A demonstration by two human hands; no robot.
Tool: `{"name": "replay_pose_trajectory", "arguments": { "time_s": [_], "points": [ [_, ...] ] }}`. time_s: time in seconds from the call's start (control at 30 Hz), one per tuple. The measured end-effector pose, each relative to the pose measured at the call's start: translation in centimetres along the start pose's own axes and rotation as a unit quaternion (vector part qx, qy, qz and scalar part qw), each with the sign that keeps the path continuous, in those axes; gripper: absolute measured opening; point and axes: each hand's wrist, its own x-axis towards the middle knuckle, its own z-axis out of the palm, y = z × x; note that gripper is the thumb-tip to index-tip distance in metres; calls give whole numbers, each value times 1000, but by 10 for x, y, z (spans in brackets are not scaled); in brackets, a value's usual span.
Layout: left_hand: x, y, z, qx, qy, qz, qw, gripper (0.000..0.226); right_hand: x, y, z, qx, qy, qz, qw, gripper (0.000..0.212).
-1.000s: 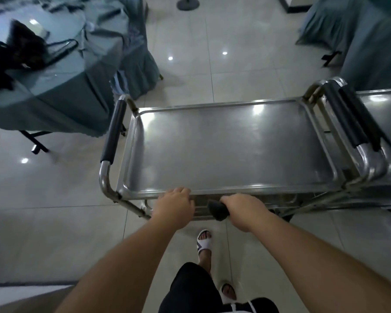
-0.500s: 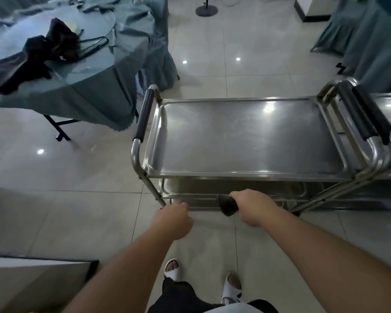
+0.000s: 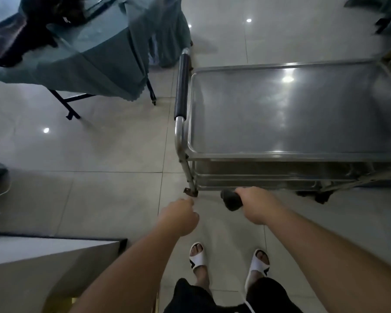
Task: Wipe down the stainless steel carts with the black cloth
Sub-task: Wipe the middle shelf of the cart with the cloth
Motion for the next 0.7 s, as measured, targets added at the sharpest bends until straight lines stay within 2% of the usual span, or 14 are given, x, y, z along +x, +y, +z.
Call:
{"name": "replay_pose_trajectory", "arguments": {
  "time_s": [0.17,0.27,0.6,0.7],
  "points": [
    [31,-17,6,-6,-13,-26,1000,52,31,-8,26,19,-11,18,1000,40],
    [52,-20,10,-46,-8,-55,997,54,56,-3,35,26,-8,10,1000,37],
    [155,-25,57,-140,17,-103,985,60,164,25,69,87,14,-15,996,50],
    [199,-36,71,-158,56,-124,978,66,204,27,86,82,5,-25,996,47]
  ]
}}
